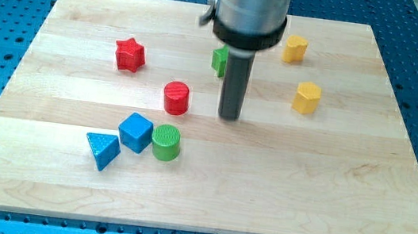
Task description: Place the green star above the red circle
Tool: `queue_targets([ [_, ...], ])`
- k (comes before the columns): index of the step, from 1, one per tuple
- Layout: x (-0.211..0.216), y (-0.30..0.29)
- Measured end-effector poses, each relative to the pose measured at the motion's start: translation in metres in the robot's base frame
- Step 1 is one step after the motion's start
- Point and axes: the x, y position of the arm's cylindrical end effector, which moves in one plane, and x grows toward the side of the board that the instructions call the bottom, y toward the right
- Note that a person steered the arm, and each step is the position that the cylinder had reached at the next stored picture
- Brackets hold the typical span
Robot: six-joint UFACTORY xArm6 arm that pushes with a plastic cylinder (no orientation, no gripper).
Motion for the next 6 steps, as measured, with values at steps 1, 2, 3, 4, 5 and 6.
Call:
queue_targets([
  [1, -0.053, 0.033],
  [2, -0.079, 0.031],
  [3, -0.083, 0.014],
  [4, -0.093, 0.019],
  [5, -0.098, 0.009],
  [6, -0.098, -0.022],
])
